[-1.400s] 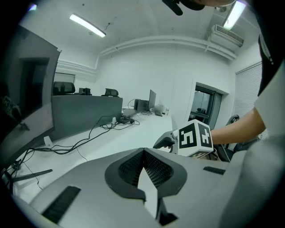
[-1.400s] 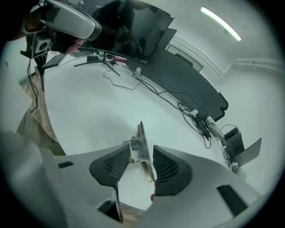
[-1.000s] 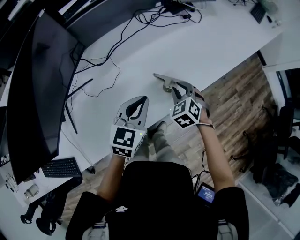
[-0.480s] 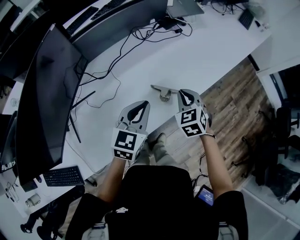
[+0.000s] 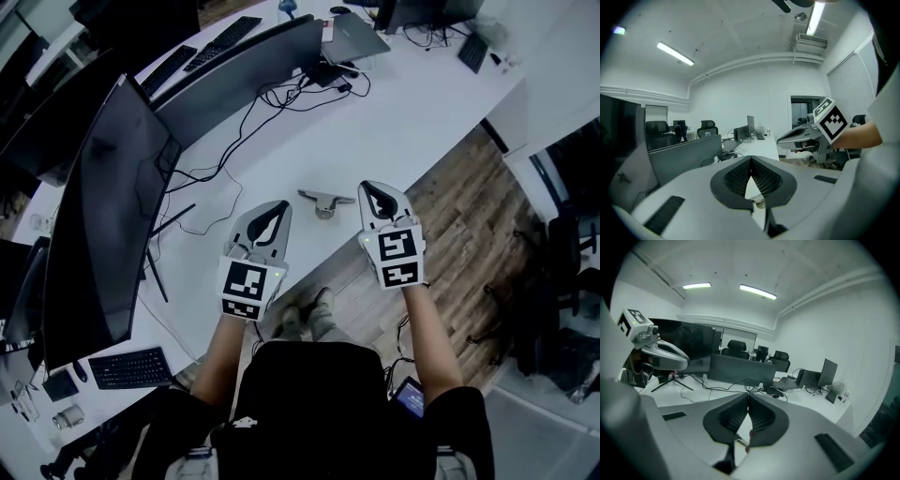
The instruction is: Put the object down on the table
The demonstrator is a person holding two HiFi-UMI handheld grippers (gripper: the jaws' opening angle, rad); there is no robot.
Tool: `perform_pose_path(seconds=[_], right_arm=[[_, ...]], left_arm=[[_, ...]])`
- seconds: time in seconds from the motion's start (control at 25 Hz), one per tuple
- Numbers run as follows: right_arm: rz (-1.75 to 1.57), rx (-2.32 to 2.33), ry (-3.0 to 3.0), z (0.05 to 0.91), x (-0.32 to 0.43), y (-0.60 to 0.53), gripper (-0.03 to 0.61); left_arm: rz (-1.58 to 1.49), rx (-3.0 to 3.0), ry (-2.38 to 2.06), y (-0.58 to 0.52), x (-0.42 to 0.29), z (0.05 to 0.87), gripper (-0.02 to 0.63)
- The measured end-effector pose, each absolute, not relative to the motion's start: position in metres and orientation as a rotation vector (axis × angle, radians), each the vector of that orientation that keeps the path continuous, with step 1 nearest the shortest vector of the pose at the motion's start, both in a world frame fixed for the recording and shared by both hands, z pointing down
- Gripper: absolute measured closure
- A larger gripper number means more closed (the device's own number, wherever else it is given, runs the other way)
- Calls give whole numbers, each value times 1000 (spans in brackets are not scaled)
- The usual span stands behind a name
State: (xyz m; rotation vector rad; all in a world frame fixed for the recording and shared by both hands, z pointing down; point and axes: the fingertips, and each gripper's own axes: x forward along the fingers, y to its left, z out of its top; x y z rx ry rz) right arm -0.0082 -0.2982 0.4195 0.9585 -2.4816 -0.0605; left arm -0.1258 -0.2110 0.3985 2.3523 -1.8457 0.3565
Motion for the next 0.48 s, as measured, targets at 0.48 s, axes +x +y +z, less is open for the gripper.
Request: perform_pose_path(seconds=[0.48], right_arm=[[-119, 1092, -2609, 344, 9, -279, 554]], left_arm=[[311, 2426, -1914, -204, -125, 346, 600]])
